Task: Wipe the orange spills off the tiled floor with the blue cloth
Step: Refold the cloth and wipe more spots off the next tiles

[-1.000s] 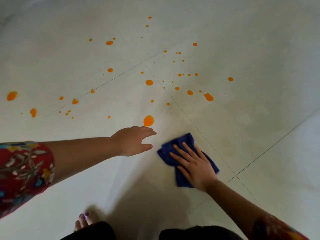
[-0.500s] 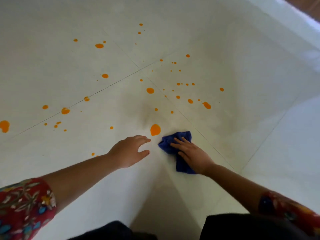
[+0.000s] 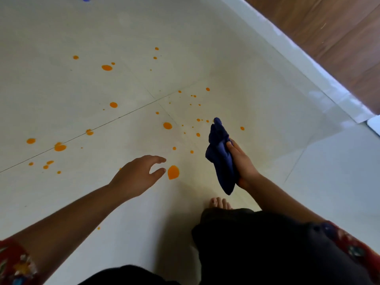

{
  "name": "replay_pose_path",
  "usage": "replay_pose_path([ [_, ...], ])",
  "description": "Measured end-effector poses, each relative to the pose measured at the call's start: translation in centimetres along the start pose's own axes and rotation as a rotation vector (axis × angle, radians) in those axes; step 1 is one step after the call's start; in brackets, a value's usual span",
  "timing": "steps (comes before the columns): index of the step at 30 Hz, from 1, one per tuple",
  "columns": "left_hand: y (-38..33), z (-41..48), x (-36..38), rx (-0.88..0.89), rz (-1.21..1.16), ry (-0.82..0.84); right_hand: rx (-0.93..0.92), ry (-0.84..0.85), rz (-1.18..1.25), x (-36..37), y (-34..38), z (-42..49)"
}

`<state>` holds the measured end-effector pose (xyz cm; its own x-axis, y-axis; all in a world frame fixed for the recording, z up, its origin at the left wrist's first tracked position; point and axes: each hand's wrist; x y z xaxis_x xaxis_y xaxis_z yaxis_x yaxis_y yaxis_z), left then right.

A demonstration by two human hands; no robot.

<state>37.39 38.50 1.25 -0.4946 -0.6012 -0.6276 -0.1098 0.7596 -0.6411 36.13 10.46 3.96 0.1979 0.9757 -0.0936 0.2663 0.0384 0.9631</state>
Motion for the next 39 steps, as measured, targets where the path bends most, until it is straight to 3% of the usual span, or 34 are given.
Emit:
replay_pose_path([
  [6, -2.9, 3.2, -1.6, -0.008, 0.082, 0.002, -0.068, -0.122, -0.063, -0.7, -1.0, 2.9],
  [14, -9.8, 10.5, 2.0, -0.034, 0.390, 0.068, -0.221, -0.233, -0.815, -10.8, -5.9, 7.3],
  [19, -11.3, 14.5, 7.5, 0.008, 0.463, 0.034, -0.059, -0.146, -1.231, -12.3, -11.0, 9.3],
  [23, -10.7, 15.8, 11.8, -0.056, 0.571, 0.085, 0.004, -0.066, -1.303, -11.4, -15.1, 9.2],
  [27, -10.7, 15.7, 13.7, -0.082, 0.616, 0.031, 0.074, -0.241, -1.218, -12.9, -15.8, 11.4],
  [31, -10.3, 16.0, 13.7, -0.092, 0.629, 0.010, 0.145, -0.404, -1.138, -16.1, -14.1, 19.2],
  [33, -10.1, 16.3, 13.7, -0.086, 0.604, -0.009, 0.072, -0.304, -1.149, -15.7, -13.1, 22.5],
  [37, -10.2, 16.3, 13.5, -0.105, 0.611, -0.016, -0.363, 0.052, -1.279, -14.7, -14.1, 18.9],
  [39, -10.2, 16.3, 13.5, -0.106, 0.622, -0.034, -0.370, 0.099, -1.296, -16.3, -15.3, 14.5],
])
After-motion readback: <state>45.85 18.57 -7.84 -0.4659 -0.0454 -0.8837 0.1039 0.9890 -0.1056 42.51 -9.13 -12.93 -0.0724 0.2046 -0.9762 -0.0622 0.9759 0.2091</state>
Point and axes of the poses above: each hand's wrist, its own z-axis towards the middle knuckle, its own x-axis out of the palm, y = z × x, and after that the axes turned 14 degrees about -x, right-handed
